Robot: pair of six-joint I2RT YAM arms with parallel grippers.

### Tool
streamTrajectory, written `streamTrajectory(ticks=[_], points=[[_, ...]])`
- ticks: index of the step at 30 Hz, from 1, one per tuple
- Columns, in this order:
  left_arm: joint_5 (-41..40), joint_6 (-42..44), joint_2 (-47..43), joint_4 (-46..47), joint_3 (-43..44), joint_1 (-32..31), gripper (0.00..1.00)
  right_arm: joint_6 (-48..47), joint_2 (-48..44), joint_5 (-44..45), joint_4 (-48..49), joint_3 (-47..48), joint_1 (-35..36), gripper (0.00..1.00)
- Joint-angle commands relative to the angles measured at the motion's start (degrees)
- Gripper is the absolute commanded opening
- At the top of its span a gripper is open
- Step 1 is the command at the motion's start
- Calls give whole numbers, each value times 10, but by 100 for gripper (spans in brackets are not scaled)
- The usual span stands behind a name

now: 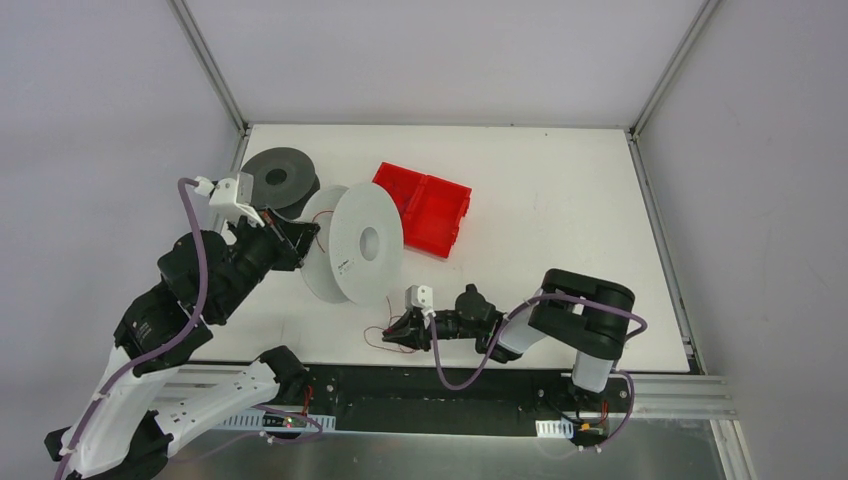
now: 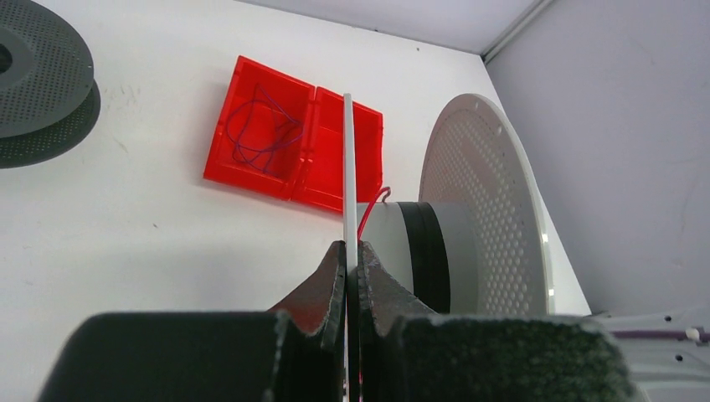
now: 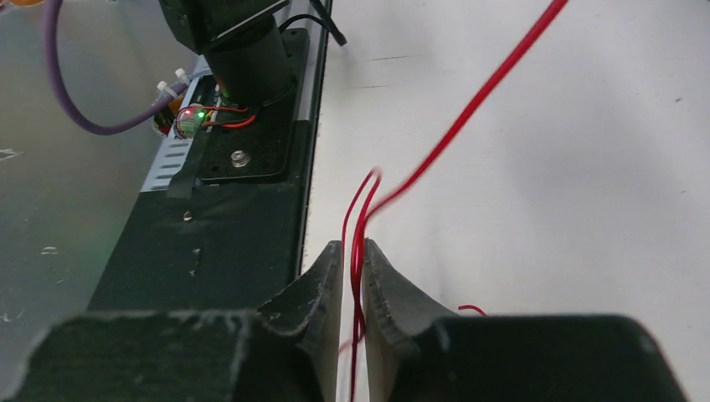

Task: Wrap the cables
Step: Wrap the cable around the cable reel.

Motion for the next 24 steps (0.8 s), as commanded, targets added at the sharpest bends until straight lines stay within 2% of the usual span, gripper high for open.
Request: streamTrajectory(ticks=[1,4,6,9,12,19,24], points=[[-41,-10,4,80,-16,5,0,26,-6,38,67,-14,30,12],[-61,22,19,85,-34,5,0,30,-44,90,58,-16,59,2],[-71,51,33,85,-42,5,0,21,-87,132,13,-11,88,0],[-75,88,55,79,-49,5,0,-42,-159,215,-133,18,141,0],[-78,106,67,72,-61,5,0,-87,-223,337,-285,62,186,0],[-64,158,79,64,-113,4,0,-85,-319,426,-517,162,195,0],[-63,164,89,28,-132,4,0,-113,-366,505,-572,198,195,0]])
